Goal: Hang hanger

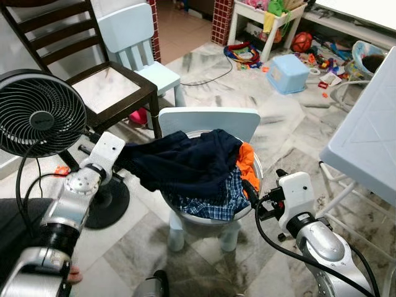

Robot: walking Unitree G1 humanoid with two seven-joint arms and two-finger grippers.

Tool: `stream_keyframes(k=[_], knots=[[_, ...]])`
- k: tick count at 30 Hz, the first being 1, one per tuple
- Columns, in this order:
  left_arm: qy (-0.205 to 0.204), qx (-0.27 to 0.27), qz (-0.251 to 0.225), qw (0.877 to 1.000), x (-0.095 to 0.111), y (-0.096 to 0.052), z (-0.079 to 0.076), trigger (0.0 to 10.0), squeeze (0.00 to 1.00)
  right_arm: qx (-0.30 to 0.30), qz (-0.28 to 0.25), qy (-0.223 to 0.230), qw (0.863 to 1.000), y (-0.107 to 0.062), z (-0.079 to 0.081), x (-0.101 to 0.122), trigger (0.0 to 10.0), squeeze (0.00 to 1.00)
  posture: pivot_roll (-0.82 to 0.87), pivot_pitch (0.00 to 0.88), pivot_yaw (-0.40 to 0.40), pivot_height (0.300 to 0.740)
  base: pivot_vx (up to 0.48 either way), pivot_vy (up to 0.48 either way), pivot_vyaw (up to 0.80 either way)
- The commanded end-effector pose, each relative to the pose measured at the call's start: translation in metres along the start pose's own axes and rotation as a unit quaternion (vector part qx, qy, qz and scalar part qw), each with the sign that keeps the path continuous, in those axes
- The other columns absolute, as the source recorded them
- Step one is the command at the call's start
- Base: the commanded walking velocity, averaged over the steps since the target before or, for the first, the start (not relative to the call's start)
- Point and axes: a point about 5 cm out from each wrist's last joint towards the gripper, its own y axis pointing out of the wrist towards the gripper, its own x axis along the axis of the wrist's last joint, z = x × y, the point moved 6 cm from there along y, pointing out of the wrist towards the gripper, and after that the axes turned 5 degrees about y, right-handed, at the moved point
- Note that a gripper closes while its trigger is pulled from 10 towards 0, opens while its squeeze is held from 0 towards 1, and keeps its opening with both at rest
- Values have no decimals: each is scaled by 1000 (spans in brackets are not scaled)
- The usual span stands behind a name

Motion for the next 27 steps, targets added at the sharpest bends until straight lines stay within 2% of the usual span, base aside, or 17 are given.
stream_keyframes(k=[1, 2, 3, 4, 5, 6, 7, 13, 16, 17, 18, 22, 23, 24, 25, 26, 27], knots=[[42, -19, -25, 999, 14, 5, -11, 0, 0, -1, 6, -1, 1000, -3, 0, -3, 10000, 0, -76, 124, 4, 740, 0, 0, 0], [49, -27, -33, 998, 19, 6, -16, 0, 0, -1, 6, -1, 1000, -3, -1, -4, 10000, 0, -76, 124, 4, 740, 0, 0, 0], [66, -51, -49, 995, 27, 8, -30, 980, 0, -2, 6, -2, 1000, -4, -1, -4, 10000, 0, -78, 127, 5, 740, 0, 0, 0], [73, -63, -57, 994, 31, 9, -37, 980, 0, -3, 7, -2, 1000, -5, -2, -4, 10000, 0, -79, 127, 4, 740, 0, 0, 0], [85, -86, -69, 990, 37, 10, -53, 1608, 0, -4, 7, -2, 1000, -5, -2, -4, 10000, 0, -82, 128, 4, 740, 0, 0, 0], [98, -114, -82, 985, 43, 10, -71, 2275, 0, -5, 7, -3, 1000, -5, -3, -4, 10000, 0, -84, 129, 4, 740, 0, 0, 0], [116, -170, -98, 974, 48, 6, -106, 2902, 0, -6, 7, -3, 1000, -5, -3, -3, 10000, 0, -87, 132, 3, 740, 0, 0, 0], [138, -293, -103, 941, 39, -13, -176, 3922, 0, -8, 8, -5, 1000, -7, -4, -3, 10000, 0, -97, 139, -2, 740, 0, 0, 0], [148, -321, -98, 930, 33, -20, -191, 4471, 0, -8, 9, -6, 1000, -8, -4, -3, 10000, 0, -98, 140, -5, 740, 0, 0, 0], [143, -340, -92, 925, 29, -24, -198, 6667, 0, -8, 9, -6, 1000, -8, -4, -3, 10000, 0, -98, 141, -7, 740, 0, 0, 0], [142, -356, -87, 920, 25, -27, -204, 9686, 0, -8, 9, -6, 1000, -7, -4, -3, 10000, 0, -97, 141, -9, 740, 0, 0, 0], [129, -367, -74, 918, 18, -30, -210, 10000, 0, -7, 10, -7, 1000, -7, -4, -3, 10000, 0, -97, 141, -9, 740, 0, 0, 0], [120, -358, -67, 923, 17, -29, -209, 10000, 0, -7, 10, -7, 1000, -6, -4, -3, 10000, 0, -96, 141, -11, 740, 0, 0, 0], [79, -332, -48, 939, 15, -23, -203, 10000, 0, -6, 10, -8, 1000, -6, -3, -3, 10000, 0, -96, 141, -12, 740, 0, 0, 0], [50, -311, -39, 948, 16, -19, -197, 10000, 682, -6, 10, -8, 1000, -6, -3, -3, 10000, 0, -96, 141, -12, 740, 0, 0, 0], [14, -286, -31, 958, 18, -15, -191, 10000, 1000, -5, 10, -7, 1000, -6, -3, -3, 10000, 0, -95, 141, -13, 740, 0, 0, 0], [-8, -270, -26, 962, 18, -12, -186, 10000, 1000, -5, 10, -7, 1000, -5, -2, -3, 10000, 0, -95, 141, -13, 740, 0, 0, 0]])
